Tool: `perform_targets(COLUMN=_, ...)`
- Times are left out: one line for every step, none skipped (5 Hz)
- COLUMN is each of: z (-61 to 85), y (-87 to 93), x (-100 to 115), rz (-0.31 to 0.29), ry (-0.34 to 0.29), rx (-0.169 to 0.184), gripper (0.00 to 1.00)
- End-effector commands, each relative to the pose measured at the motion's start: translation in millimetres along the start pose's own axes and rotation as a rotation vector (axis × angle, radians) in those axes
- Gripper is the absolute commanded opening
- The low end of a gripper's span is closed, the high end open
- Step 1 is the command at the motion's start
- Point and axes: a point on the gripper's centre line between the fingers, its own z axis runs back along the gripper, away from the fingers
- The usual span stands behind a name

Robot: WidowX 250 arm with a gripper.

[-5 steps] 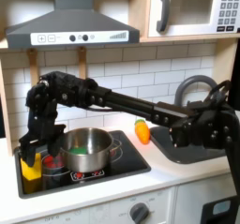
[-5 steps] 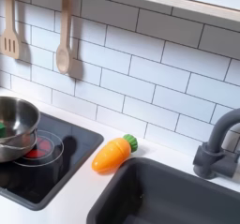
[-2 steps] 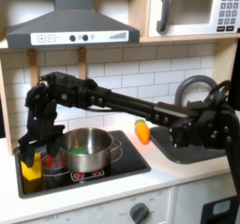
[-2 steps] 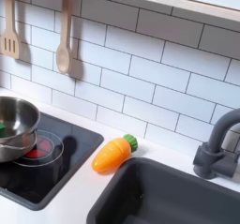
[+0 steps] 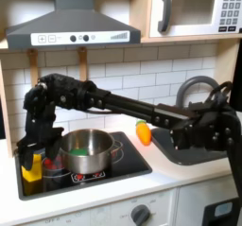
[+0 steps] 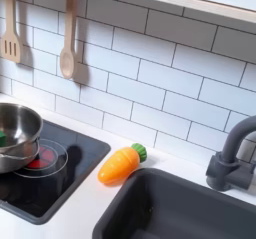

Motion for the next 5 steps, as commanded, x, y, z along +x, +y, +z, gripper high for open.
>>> perform_targets(z=-10.0, y=-1.3, x=0.6, rz=0.005, ry=0.024, rx=-0.001, gripper=1.0)
perform_targets(z=-13.2, y=0.2, x=2.0, rz=0.009, ry=0.029, rx=0.0, gripper=1.0)
perform_targets(z=-12.8, y=0.5, x=3.3, rz=0.012, ry=0.027, rx=0.0, gripper=1.0)
perform_targets(z=-14.1, y=0.9, x=4.9, rz=0.015, ry=0.026, rx=0.001, gripper=1.0)
perform_targets(z=-15.0, y=2.5, x=3.7, rz=0.019, ry=0.031, rx=0.002, gripper=1.0)
